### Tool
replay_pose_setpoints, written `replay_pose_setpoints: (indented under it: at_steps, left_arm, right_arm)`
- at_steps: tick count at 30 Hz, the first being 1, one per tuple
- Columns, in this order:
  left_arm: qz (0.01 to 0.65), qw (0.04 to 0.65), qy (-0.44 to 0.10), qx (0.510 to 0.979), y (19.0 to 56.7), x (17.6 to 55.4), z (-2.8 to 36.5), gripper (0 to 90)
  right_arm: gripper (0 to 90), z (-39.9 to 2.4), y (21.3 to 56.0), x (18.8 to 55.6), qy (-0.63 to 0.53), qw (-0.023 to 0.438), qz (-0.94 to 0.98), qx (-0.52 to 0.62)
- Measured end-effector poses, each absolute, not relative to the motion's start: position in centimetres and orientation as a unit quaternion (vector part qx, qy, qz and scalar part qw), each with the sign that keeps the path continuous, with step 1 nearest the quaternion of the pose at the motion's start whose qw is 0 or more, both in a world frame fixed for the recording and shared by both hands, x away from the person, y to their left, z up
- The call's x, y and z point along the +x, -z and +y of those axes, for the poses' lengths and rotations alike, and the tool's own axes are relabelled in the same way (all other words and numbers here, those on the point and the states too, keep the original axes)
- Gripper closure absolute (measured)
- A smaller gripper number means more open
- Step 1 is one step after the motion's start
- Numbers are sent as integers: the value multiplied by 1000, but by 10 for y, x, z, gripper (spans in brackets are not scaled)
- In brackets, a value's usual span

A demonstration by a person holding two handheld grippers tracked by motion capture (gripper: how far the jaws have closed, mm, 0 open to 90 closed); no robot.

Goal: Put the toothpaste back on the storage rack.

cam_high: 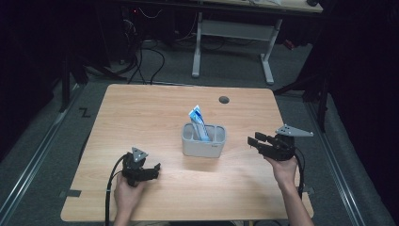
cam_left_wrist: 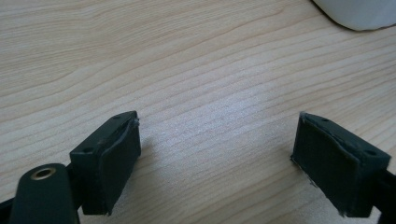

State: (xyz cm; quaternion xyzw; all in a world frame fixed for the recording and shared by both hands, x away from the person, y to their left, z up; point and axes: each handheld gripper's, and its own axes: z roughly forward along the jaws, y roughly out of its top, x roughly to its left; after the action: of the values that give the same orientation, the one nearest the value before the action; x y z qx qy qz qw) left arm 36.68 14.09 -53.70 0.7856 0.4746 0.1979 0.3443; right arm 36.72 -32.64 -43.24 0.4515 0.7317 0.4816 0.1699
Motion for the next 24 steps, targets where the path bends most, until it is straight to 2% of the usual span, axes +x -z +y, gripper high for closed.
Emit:
replay_pose_setpoints:
  at_steps: [24]
  left_arm:
    - [475,345,-198,785,537,367,141,155]
  right_arm:
    - [526,-322,452,368,-471,159,735,461]
